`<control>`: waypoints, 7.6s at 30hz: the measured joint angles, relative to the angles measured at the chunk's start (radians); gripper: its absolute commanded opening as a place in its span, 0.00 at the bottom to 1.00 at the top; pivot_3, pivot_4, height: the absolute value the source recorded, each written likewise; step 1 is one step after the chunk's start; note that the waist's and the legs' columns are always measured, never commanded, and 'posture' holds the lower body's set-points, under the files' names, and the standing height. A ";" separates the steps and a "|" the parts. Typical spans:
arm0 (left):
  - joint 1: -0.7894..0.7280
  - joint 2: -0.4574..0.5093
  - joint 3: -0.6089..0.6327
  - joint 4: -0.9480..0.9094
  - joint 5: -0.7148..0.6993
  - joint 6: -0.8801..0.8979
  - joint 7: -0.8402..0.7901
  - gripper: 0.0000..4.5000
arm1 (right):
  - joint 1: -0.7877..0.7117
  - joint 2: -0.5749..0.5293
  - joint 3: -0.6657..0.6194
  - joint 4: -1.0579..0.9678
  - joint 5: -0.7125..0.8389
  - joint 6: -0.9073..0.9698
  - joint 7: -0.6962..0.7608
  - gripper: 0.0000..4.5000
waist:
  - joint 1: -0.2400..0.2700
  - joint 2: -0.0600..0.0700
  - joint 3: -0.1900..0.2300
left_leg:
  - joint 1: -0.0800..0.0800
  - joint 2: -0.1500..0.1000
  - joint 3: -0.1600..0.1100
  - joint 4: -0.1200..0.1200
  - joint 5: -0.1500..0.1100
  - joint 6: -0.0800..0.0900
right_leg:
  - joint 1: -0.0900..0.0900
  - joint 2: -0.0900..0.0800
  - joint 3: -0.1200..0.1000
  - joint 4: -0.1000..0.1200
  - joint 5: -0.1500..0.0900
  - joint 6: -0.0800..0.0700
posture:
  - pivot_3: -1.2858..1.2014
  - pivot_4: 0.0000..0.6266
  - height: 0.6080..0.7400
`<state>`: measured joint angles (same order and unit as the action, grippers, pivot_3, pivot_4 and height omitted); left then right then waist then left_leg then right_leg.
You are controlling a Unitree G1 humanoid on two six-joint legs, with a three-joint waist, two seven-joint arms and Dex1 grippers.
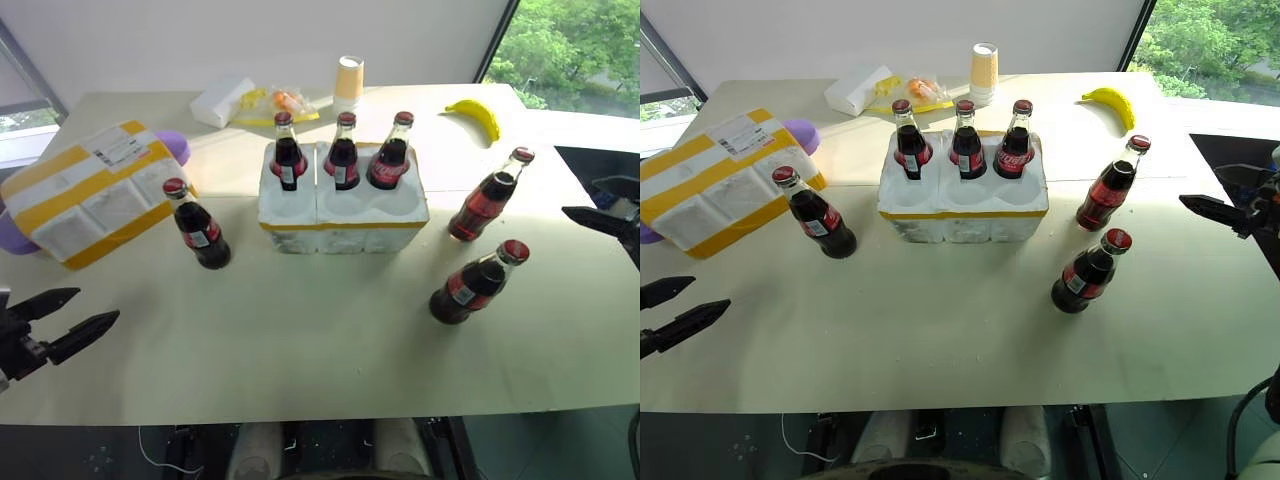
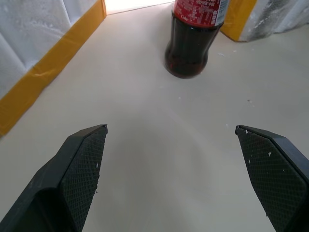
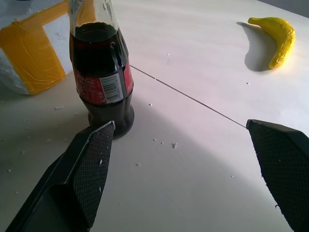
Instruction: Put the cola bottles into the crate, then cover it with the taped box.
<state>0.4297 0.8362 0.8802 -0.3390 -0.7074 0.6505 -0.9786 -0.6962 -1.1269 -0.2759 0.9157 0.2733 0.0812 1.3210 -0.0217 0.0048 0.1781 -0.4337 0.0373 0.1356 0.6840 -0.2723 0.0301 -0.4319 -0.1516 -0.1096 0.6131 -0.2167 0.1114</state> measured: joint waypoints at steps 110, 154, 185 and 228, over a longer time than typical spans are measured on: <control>-1.681 -0.343 -1.059 1.289 0.489 -0.405 -0.485 0.62 | 0.418 -0.064 -0.368 -1.186 0.654 0.871 -0.173 1.00 | 0.035 -0.009 0.006 | -0.011 -0.005 -0.004 0.016 -0.001 0.005 | -0.002 0.000 -0.002 0.005 0.004 0.007 | 0.52 0.24 1.00; -1.072 0.001 -0.860 0.105 0.044 0.173 -0.371 0.99 | 1.147 0.464 -0.815 -1.699 0.649 0.857 -0.402 1.00 | 0.032 -0.010 0.003 | -0.005 -0.005 -0.011 0.016 -0.002 0.006 | 0.007 0.002 -0.002 0.003 0.003 0.008 | 0.52 0.24 1.00; -1.073 0.016 -0.859 0.080 -0.033 0.178 -0.280 1.00 | 0.933 0.578 -0.251 -1.459 0.470 0.559 -0.654 0.60 | 0.034 -0.005 0.001 | -0.005 -0.005 -0.009 0.015 -0.002 0.005 | 0.006 0.002 -0.001 0.004 0.003 0.008 | 0.52 0.24 1.00; -1.013 0.030 -0.785 -0.001 -0.111 0.178 -0.131 1.00 | -0.150 0.679 0.335 -0.680 0.228 0.477 -0.590 0.60 | 0.028 -0.004 0.002 | -0.009 -0.006 -0.005 0.015 -0.001 0.004 | 0.002 0.002 -0.002 0.004 0.003 0.009 | 0.52 0.24 1.00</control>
<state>-0.5837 0.8664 0.0953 -0.3399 -0.8186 0.8281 -1.1093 -0.8463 -0.4482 0.0589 0.2359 0.5009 0.5578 0.7306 0.0065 0.0004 0.1803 -0.4425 0.0317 0.1310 0.6987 -0.2731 0.0343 -0.4294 -0.1493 -0.1114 0.6175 -0.2134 0.1201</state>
